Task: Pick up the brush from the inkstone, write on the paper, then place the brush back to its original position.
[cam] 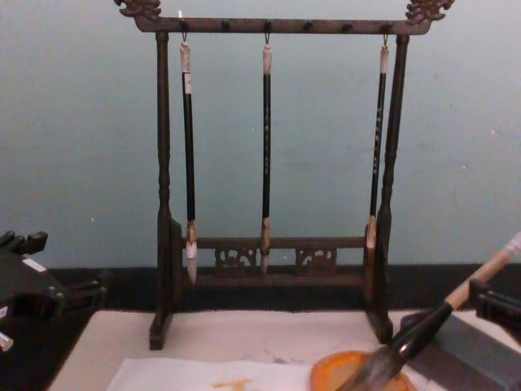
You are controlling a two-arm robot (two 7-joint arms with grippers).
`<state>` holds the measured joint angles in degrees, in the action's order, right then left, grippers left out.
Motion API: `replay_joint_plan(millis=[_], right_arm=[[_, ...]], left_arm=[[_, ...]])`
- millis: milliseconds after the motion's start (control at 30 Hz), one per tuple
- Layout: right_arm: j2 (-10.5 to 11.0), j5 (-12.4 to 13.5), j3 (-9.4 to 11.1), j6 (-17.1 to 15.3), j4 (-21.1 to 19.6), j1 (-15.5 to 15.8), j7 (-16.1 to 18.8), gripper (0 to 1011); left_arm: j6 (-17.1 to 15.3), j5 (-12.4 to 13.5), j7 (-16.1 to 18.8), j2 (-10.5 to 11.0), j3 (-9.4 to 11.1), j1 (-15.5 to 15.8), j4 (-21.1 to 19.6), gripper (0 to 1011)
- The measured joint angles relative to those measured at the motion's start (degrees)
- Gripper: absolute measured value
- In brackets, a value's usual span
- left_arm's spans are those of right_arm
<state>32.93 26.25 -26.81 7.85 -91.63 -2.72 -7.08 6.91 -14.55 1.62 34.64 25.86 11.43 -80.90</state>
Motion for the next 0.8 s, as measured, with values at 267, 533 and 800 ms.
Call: replay_joint_plan(millis=[267, 533, 800], right_arm=[[0.09, 0.0, -0.08, -0.29, -0.18, -0.08, -0.11, 1000], [0.13, 0.0, -0.14, -0.43, -0.27, -0.11, -0.19, 1000], [0.17, 0.0, -0.16, -0.49, -0.33, -0.15, -0.24, 1000]], left_arm=[[0.0, 0.0, 0.0, 0.0, 0.0, 0.0, 0.0, 1010], [0.0, 0.0, 0.0, 0.0, 0.0, 0.0, 0.0, 1010], [0.0, 0.0, 0.0, 0.0, 0.0, 0.0, 0.0, 1009]])
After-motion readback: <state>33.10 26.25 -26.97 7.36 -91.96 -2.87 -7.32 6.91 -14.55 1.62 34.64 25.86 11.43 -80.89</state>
